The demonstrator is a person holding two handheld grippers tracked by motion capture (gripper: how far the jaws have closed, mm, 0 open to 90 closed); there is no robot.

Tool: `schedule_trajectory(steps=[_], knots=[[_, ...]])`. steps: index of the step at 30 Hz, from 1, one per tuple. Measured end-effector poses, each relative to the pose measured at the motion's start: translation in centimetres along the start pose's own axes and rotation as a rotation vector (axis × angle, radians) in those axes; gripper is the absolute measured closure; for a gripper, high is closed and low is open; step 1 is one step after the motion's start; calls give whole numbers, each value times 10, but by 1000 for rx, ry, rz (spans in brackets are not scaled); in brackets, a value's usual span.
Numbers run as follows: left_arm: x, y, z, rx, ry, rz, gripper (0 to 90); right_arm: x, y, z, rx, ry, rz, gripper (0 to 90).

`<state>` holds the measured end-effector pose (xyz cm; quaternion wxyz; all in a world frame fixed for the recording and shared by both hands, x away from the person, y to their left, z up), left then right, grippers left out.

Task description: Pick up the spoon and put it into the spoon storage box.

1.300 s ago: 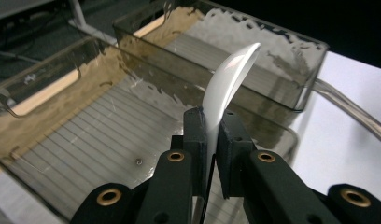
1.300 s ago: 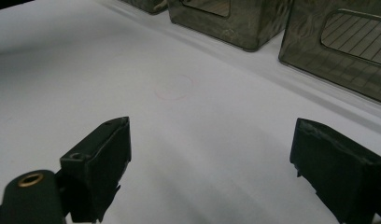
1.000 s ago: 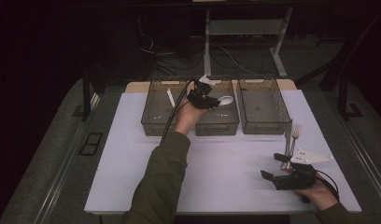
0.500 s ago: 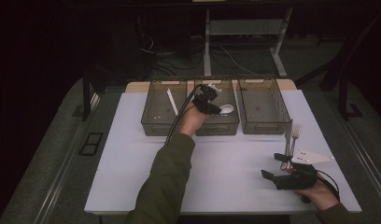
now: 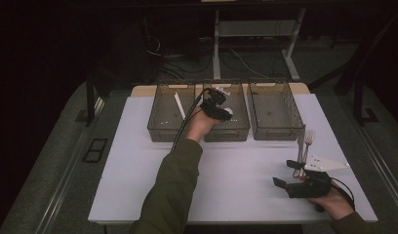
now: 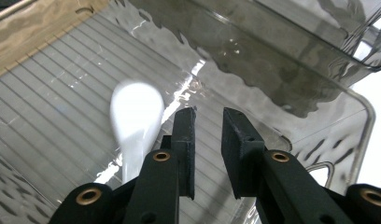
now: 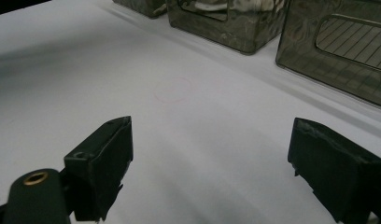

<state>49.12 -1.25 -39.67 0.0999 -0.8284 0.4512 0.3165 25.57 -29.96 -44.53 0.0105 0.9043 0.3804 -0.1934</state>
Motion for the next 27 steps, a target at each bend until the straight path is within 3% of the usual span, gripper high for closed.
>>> schedule_trajectory(steps=[7, 9, 11, 12, 17, 20, 27], knots=[[-15, 3, -4, -15, 73, 39, 619, 1, 0, -1, 1, -6, 5, 138], [-20, 4, -4, 15, 90, 56, 588, 1, 0, -1, -1, -1, 5, 138], [-25, 8, -3, -5, 114, 83, 555, 1, 0, -1, 3, 0, 8, 138], [-28, 8, -3, 11, 112, 96, 538, 1, 0, -1, 2, -2, 8, 138], [-42, 17, 0, 60, 122, 114, 472, 0, 0, 0, 8, -3, 8, 138], [-50, 21, 5, 42, 161, 131, 439, 0, 2, 1, 6, -4, 12, 138], [-67, 32, 18, 59, 188, 141, 339, -2, 1, 1, 6, -3, 13, 138]])
Point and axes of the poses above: each handheld gripper's, and its own axes: x roughly forward along the jaws, z roughly out of its underside, y roughly to its right, the point moved 1 cm from there along x, roughly forward along the jaws, and after that the axes turned 9 degrees about y, right-handed, at the moved point
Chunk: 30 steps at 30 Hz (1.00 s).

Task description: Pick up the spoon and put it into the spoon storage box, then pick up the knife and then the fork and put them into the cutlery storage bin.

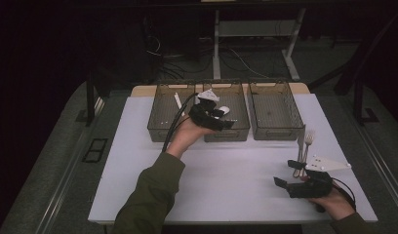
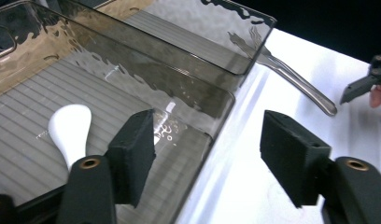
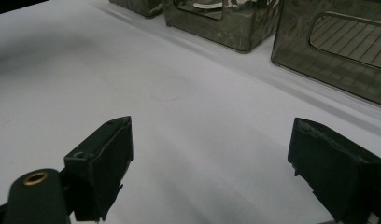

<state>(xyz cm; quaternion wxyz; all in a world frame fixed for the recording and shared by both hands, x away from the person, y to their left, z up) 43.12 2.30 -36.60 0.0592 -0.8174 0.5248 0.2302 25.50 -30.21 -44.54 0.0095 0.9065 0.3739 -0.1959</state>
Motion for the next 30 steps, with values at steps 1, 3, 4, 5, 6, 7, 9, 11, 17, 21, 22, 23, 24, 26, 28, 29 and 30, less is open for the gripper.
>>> schedule_trajectory(steps=[1, 3, 4, 5, 6, 7, 9, 11, 17, 21, 22, 23, 24, 26, 28, 29, 30], knots=[[-2, 2, 1, -1, 3, -1, 326, 0, 0, 0, 2, -2, -1, 138], [-8, 5, 4, 2, 16, -1, 290, 1, 0, 0, 0, -3, -4, 138], [-11, 7, 5, 11, 19, 2, 280, 1, 0, 0, 0, -2, -5, 138], [-14, 10, 6, 5, 25, 4, 270, 2, 0, 0, 1, -2, -4, 138], [-17, 12, 7, 15, 28, 3, 261, 2, 0, 0, -1, -3, -4, 138], [-20, 14, 9, 17, 33, 7, 251, 2, 0, 0, -1, -4, -4, 138], [-26, 19, 14, 19, 47, 5, 239, 2, 1, 0, -2, -4, -1, 138], [-33, 23, 21, 13, 63, 10, 223, 1, 1, 0, 4, -4, 1, 138], [-51, 33, 43, 17, 75, -10, 195, 2, 0, 0, 4, -3, -3, 138], [-63, 42, 60, -18, 109, 16, 178, 1, -1, 0, -1, -3, -6, 138], [-66, 44, 63, -8, 105, 14, 177, 1, -1, 0, -3, -5, -4, 138], [-70, 47, 66, -1, 107, 13, 172, 1, -1, 0, -3, -6, -3, 138], [-73, 50, 70, 8, 109, 11, 169, 1, -1, 0, -1, -3, -2, 138], [-80, 54, 76, 21, 113, 6, 163, 1, -1, -1, -3, 1, -2, 138], [-86, 56, 82, 24, 122, 1, 154, 1, -1, -1, -7, -4, -4, 138], [-89, 57, 85, 19, 128, 2, 145, 1, -1, 0, -8, -3, -4, 138], [-92, 58, 88, 20, 129, -2, 137, 1, -1, -1, -7, -2, -4, 138]])
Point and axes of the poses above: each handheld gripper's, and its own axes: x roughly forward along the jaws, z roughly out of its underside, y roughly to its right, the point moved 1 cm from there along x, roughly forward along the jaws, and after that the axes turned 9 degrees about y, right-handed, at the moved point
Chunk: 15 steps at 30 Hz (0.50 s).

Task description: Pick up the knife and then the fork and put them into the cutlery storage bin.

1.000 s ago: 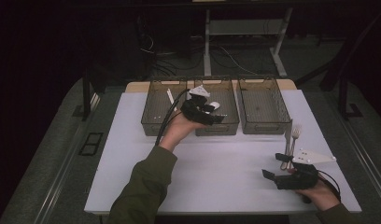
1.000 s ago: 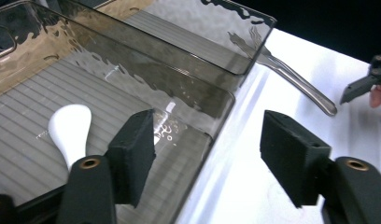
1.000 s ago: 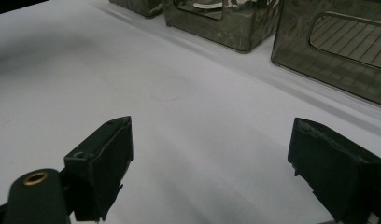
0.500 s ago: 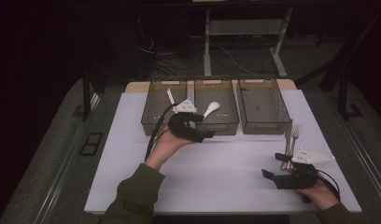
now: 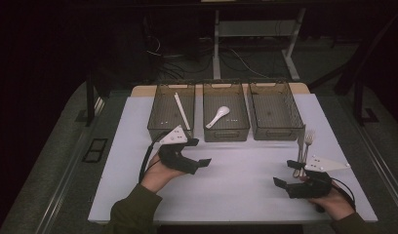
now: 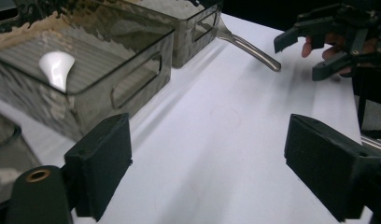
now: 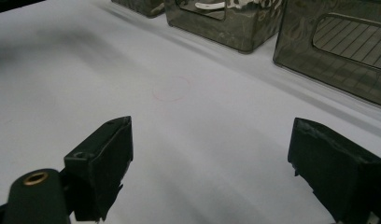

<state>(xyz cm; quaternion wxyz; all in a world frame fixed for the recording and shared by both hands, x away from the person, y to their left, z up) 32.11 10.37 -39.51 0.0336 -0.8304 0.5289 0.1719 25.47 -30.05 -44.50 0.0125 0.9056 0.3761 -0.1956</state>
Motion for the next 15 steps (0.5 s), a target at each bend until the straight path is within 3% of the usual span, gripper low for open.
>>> schedule_trajectory(steps=[10, 15], knots=[[-31, 0, 30, -16, 19, -72, 8, 0, 0, 0, 7, 2, 2, 138], [-44, 2, 45, -27, 11, -95, 0, 0, 1, -1, 7, -4, 15, 138]])
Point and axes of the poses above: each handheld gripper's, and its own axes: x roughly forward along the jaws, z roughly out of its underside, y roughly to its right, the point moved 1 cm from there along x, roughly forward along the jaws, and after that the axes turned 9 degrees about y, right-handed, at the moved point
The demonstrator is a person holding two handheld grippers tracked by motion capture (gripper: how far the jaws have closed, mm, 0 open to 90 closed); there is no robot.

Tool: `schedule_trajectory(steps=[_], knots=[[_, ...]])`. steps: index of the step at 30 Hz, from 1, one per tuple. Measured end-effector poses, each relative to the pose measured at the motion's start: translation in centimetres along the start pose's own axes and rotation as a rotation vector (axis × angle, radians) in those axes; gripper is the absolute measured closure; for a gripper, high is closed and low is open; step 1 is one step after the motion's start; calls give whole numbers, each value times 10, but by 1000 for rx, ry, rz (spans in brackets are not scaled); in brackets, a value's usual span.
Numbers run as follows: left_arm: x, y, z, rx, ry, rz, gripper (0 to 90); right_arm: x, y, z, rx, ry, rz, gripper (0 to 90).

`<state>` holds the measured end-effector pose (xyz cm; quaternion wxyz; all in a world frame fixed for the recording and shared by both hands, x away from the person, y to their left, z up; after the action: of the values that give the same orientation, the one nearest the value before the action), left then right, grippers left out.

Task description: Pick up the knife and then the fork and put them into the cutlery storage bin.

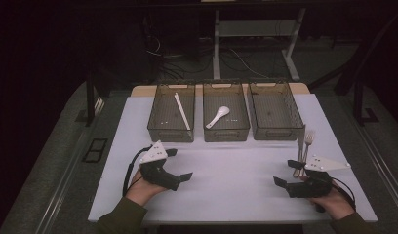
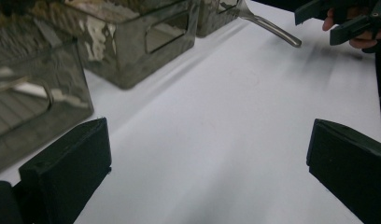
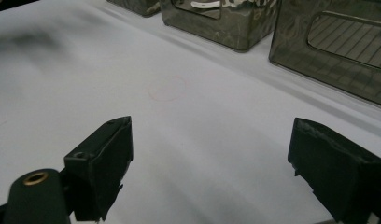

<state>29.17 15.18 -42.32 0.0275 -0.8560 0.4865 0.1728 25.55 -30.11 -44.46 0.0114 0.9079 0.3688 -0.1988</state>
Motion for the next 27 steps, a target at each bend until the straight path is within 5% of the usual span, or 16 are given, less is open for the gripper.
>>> schedule_trajectory(steps=[15, 21, 27], knots=[[-16, 4, 18, -33, -18, -4, 0, -16, 20, -16, 31, -71, 93, 162], [-15, 3, 19, -33, -27, 1, 0, -15, 40, -17, 64, -166, 192, 355], [-13, 4, 20, -41, -29, 1, 0, -15, 58, -18, 87, -227, 279, 687]])
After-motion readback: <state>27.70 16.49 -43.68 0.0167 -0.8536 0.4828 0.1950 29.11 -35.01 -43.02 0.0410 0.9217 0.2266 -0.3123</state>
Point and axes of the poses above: each handheld gripper's, and its own axes: x roughly forward along the jaws, z roughly out of its underside, y roughly to its right, the point moved 1 cm from there along x, roughly forward along the jaws, and after that the axes turned 9 degrees about y, right-handed, at the moved point
